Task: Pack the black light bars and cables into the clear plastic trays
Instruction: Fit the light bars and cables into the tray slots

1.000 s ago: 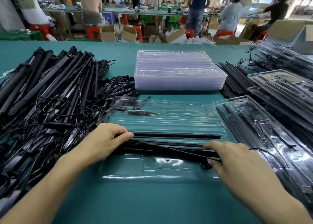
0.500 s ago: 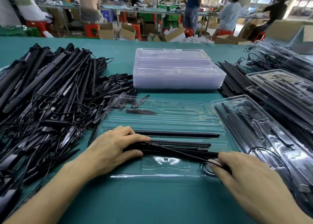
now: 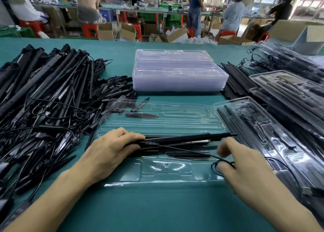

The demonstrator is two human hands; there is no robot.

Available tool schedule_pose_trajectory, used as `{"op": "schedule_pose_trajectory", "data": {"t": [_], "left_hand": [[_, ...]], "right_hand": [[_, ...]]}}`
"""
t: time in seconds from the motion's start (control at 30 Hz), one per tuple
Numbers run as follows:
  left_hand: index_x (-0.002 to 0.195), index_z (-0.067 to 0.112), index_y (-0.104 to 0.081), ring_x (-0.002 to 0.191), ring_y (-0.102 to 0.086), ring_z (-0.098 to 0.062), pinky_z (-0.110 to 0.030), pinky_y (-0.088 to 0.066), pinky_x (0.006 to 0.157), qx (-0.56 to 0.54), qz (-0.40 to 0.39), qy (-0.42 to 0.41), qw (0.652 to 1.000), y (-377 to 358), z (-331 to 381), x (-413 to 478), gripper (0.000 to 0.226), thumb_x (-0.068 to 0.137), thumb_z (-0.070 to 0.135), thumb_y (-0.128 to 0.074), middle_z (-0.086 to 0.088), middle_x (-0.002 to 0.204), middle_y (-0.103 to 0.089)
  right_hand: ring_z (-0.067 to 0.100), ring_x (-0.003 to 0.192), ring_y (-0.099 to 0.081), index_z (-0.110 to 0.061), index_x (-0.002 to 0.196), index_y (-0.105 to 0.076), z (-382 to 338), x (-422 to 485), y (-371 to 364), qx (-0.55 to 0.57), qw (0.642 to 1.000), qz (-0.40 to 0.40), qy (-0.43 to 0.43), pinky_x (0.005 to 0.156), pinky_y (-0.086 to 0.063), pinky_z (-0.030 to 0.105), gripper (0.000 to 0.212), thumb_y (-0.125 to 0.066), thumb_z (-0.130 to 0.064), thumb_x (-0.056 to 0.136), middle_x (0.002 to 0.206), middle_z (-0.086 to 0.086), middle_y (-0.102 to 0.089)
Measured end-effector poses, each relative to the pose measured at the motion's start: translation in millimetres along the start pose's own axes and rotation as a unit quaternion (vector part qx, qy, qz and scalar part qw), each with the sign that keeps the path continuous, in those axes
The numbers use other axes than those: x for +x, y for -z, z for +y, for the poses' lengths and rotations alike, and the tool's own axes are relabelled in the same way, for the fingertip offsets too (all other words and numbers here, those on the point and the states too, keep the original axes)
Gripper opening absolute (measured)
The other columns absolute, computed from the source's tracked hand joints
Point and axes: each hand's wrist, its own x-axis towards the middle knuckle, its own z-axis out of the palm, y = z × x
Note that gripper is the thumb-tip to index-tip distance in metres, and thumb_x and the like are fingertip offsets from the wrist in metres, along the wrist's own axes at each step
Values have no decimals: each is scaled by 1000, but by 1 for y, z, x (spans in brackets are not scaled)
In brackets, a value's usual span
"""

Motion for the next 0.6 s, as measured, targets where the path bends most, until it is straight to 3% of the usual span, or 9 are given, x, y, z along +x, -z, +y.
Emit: {"op": "schedule_pose_trajectory", "data": {"t": [0.1, 0.2, 0.33, 0.43, 0.6], "left_hand": [[126, 34, -63, 95, -60, -12, -40, -52, 83, -24, 0, -11, 1000, 1, -3, 1, 50, 92, 60, -36, 10, 101, -60], [124, 33, -63, 92, -62, -10, -38, -53, 81, -26, -3, -34, 999, 5, -7, 1, 46, 95, 58, -38, 11, 99, -59], [120, 21, -66, 86, -62, -12, -39, -54, 76, -6, 10, -61, 998, 4, -12, 0, 48, 97, 53, -38, 9, 95, -60], [110, 16, -69, 80, -62, -17, -43, -54, 71, -10, 31, -58, 998, 3, -12, 0, 49, 98, 51, -36, 8, 88, -61], [82, 26, -55, 57, -50, -8, -38, -45, 54, -25, 82, -53, 995, 6, -16, 3, 37, 101, 51, -35, 13, 62, -51]], "right_hand": [[22, 91, -58, -42, 123, -36, 2, 6, -5, -106, 994, 38, 12, 74, -40, 36, 36, -51, -35, 91, 110, -14, -43], [33, 94, -64, -48, 135, -21, -1, 13, -5, -142, 988, 51, 17, 74, -50, 44, 53, -51, -37, 93, 132, -14, -33], [30, 103, -61, -42, 124, -38, 0, 29, -9, -159, 987, 12, -2, 82, -49, 43, 32, -49, -39, 94, 132, -14, -43], [30, 95, -59, -35, 106, -41, 0, 35, -11, -153, 988, 16, -8, 75, -46, 41, 17, -50, -40, 92, 117, -11, -49], [30, 89, -57, -37, 100, -39, 2, 36, -10, -136, 990, 27, 3, 73, -46, 41, 20, -57, -39, 91, 101, -9, -52]]}}
